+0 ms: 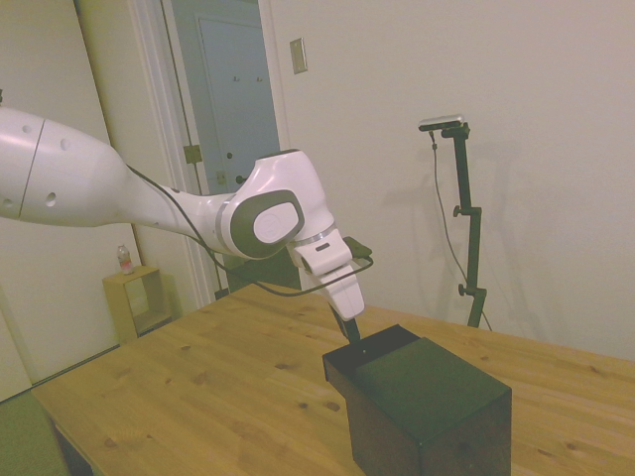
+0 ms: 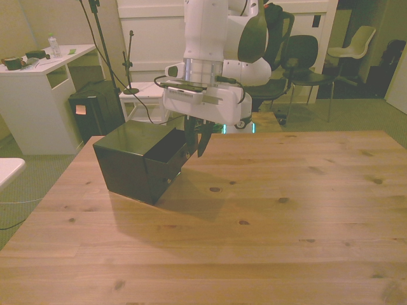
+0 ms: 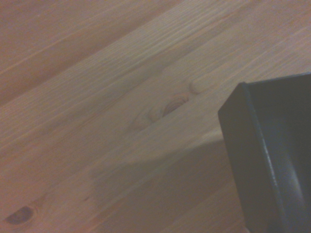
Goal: Close the top drawer
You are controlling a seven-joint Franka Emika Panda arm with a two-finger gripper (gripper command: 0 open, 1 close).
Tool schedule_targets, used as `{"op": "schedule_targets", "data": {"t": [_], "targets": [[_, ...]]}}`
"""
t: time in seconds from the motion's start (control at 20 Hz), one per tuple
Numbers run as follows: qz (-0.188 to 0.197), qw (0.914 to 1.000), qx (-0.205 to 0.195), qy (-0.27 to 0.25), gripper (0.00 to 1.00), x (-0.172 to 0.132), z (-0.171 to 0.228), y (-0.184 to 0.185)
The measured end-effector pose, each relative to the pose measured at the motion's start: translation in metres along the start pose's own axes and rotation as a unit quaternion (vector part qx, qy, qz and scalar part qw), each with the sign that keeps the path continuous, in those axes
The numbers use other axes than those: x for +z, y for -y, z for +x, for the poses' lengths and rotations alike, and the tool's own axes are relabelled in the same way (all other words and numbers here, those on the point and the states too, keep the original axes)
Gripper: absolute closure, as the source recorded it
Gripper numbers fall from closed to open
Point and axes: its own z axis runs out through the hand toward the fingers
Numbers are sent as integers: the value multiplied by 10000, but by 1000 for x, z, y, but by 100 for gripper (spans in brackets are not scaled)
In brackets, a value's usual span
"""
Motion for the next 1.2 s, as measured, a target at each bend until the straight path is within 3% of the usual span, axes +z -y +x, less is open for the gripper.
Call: {"op": "schedule_targets", "data": {"t": [0.55, 1.2], "targets": [[-467, 9981, 364, -169, 100, -4, 23, -17], [-755, 9941, 688, -358, 100, -2, 52, -30]]}}
